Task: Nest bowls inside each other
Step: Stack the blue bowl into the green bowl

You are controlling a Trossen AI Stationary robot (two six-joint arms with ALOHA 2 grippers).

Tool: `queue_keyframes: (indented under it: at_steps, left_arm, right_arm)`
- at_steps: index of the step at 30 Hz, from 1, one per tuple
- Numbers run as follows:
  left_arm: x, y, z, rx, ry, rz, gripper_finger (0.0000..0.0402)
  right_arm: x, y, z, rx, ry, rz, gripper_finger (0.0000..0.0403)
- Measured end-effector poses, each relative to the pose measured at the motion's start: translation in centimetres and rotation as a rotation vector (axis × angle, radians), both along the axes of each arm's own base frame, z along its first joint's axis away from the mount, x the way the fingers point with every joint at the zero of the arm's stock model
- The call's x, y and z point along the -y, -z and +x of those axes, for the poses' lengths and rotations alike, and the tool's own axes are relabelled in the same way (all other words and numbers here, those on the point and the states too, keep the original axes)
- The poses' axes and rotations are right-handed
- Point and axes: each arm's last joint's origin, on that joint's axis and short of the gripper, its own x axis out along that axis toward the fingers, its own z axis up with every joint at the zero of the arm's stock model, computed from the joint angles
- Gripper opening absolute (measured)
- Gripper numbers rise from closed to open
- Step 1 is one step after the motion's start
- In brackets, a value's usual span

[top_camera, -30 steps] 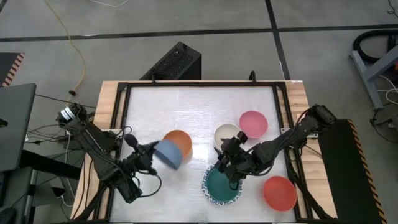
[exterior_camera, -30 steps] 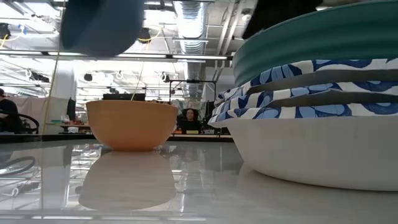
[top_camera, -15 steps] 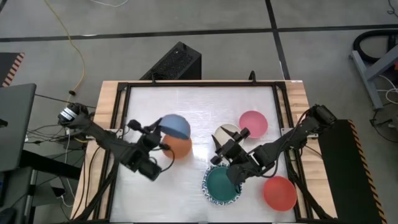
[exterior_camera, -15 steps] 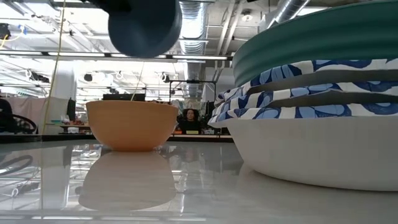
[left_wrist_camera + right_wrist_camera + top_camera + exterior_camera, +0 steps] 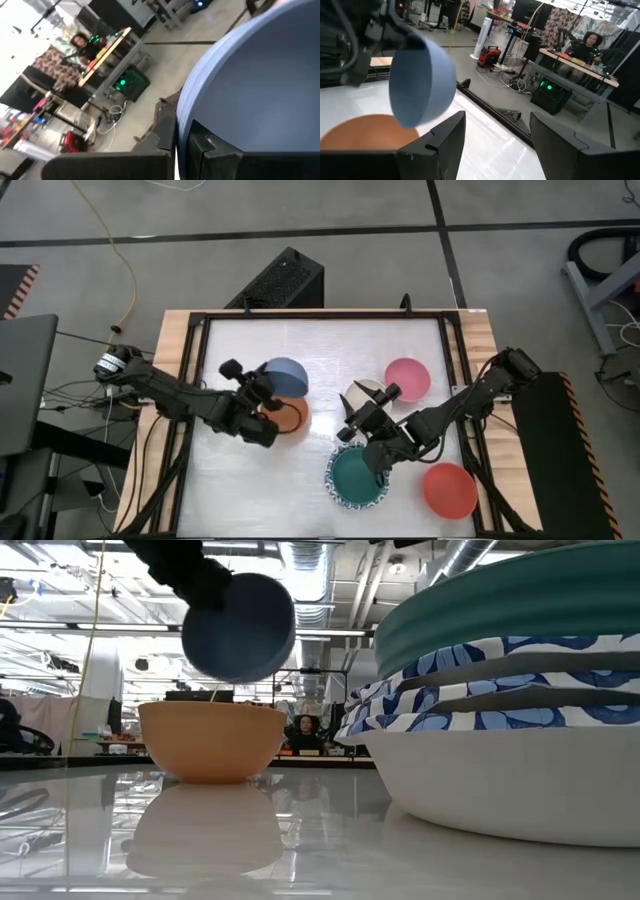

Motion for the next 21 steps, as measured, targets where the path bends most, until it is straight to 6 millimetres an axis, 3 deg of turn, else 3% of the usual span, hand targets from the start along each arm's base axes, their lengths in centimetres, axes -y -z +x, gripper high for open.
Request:
queue_keyframes:
  at_steps: [5, 9, 11, 17, 21]
  left_arm:
    - [0.6, -0.4, 2.3, 0.091, 0.099, -0.074, 0.0]
    - [0.8, -1.7, 4.8, 0.123, 0.43, -0.206, 0.0]
    - [0.4, -2.8, 5.5, 0.195, 0.502, -0.196, 0.0]
    - [-2.2, -5.1, 6.3, 0.345, 0.501, -0.106, 0.0001]
    - [-4.5, -5.9, 6.7, 0.426, 0.445, -0.08, 0.0]
  right_arm:
    - [0.0, 0.0, 0.0, -0.005, -0.007, 0.002, 0.024]
    - [-0.2, 0.1, 0.0, -0.01, -0.025, 0.012, 0.024]
    - [-0.5, 0.0, -0.2, -0.007, -0.033, 0.01, 0.024]
    - [-2.4, -0.3, -1.8, 0.044, 0.033, -0.088, 0.024]
    - [-3.7, -0.3, -3.0, 0.019, -0.039, -0.091, 0.024]
